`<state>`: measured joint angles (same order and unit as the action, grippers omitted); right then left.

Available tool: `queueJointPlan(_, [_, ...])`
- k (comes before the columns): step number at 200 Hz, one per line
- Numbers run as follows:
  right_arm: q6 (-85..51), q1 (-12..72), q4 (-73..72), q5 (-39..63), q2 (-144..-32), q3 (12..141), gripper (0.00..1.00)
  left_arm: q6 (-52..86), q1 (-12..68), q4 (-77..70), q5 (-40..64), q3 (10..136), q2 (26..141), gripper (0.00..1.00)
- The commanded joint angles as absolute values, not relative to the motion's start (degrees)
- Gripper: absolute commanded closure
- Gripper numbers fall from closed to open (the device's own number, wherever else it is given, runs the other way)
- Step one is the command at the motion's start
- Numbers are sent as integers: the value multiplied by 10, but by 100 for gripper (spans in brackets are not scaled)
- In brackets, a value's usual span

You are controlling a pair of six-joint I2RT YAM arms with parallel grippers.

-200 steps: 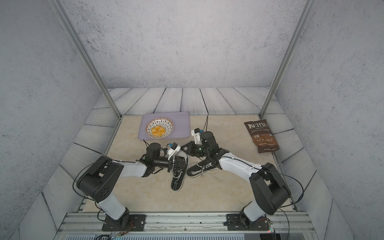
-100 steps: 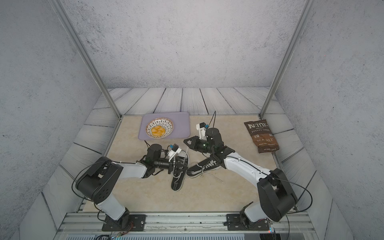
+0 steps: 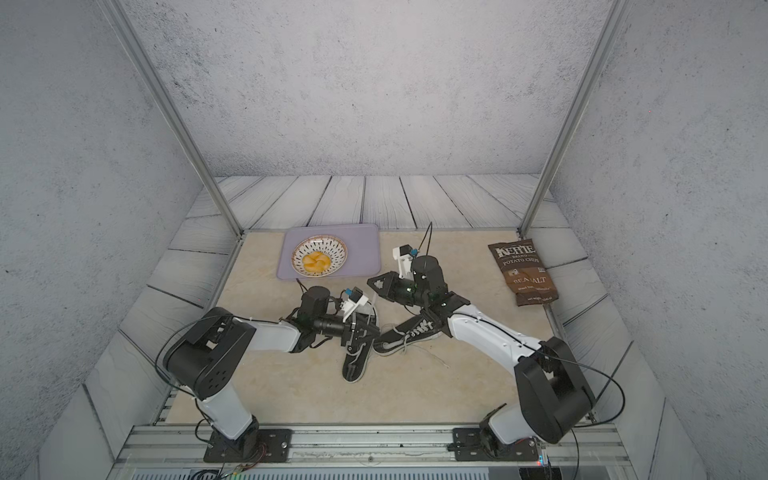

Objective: Tie the shoes
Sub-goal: Cross the shoelace with the shoelace.

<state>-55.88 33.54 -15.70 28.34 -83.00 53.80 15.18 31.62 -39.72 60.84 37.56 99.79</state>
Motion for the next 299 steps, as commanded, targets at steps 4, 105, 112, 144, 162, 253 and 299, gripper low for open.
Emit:
queueJointPlan(4, [-537,326,-154,262,-838,532,100,158,310,-419,597,355,978,91])
queueJointPlan(105, [-215,321,63,124,-913,578,31,179,244,-337,551,359,968,98])
queueJointPlan(112, [-192,324,63,119,-890,562,27,184,240,-338,557,363,974,98])
queueJointPlan(144, [-109,371,70,112,-809,503,24,203,237,-349,572,377,1002,98])
queueJointPlan(162, [-94,420,79,87,-793,488,30,213,235,-349,577,384,1012,98])
queueJointPlan(253, [64,666,146,-172,-983,631,59,222,227,-323,591,400,1025,98])
queueJointPlan(299, [111,692,150,-271,-1077,691,60,231,225,-323,600,408,1036,98])
